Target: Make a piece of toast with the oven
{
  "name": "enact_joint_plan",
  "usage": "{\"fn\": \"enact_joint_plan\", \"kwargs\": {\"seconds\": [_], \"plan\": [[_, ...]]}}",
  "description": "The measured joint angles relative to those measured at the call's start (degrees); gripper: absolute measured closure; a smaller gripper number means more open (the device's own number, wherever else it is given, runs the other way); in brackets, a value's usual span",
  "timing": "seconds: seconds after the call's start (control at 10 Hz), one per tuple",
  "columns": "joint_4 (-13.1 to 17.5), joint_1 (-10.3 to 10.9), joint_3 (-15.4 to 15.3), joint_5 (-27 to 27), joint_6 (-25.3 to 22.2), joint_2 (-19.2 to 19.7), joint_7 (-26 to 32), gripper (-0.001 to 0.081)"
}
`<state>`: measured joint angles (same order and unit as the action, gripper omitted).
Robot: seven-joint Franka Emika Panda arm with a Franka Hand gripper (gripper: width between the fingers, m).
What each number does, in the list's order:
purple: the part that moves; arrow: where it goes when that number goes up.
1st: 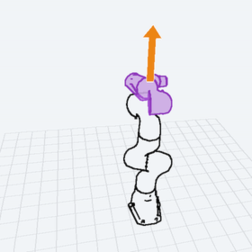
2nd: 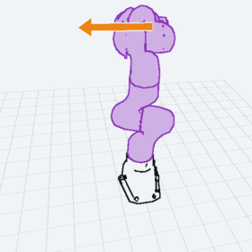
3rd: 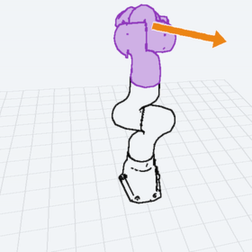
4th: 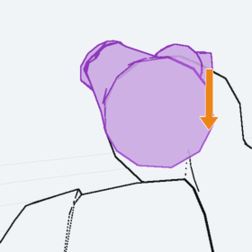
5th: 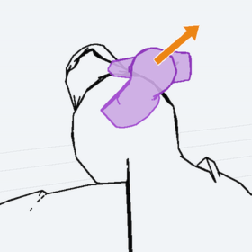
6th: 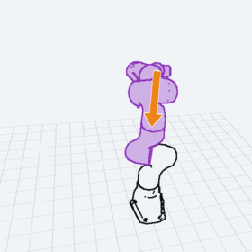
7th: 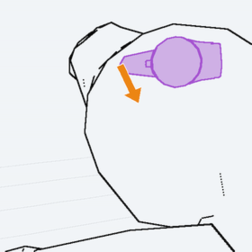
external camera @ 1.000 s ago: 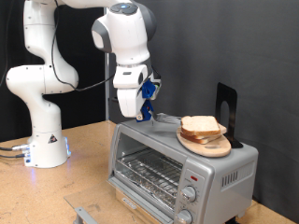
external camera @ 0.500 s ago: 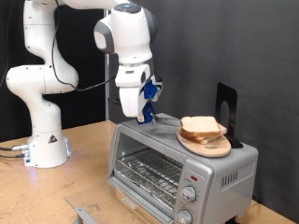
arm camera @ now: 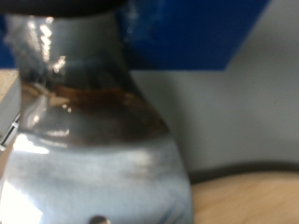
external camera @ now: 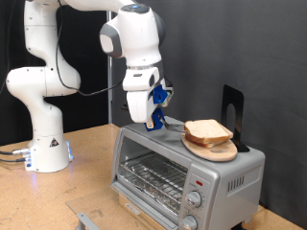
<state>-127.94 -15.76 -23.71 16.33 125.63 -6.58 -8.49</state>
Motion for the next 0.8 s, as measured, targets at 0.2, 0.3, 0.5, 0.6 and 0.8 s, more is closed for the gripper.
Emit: {"fn": "enact_joint_plan", "kwargs": {"seconds": [0.2,0.3,0.5,0.6,0.8], "plan": [[1.6,0.0,-0.7,-2.7,3.1,1.8,-1.9,0.0413],[2.6,0.0,-1.0,-4.1,4.2,2.8,-2.8,0.0413],[5.1,0.0,-1.4,-6.3,4.9,4.8,-4.4,0.0413],[6.4,0.0,-1.6,-7.0,4.9,5.8,-5.0,0.0413],[8.6,0.0,-1.8,-8.1,4.6,7.6,-6.1,0.0413]]}}
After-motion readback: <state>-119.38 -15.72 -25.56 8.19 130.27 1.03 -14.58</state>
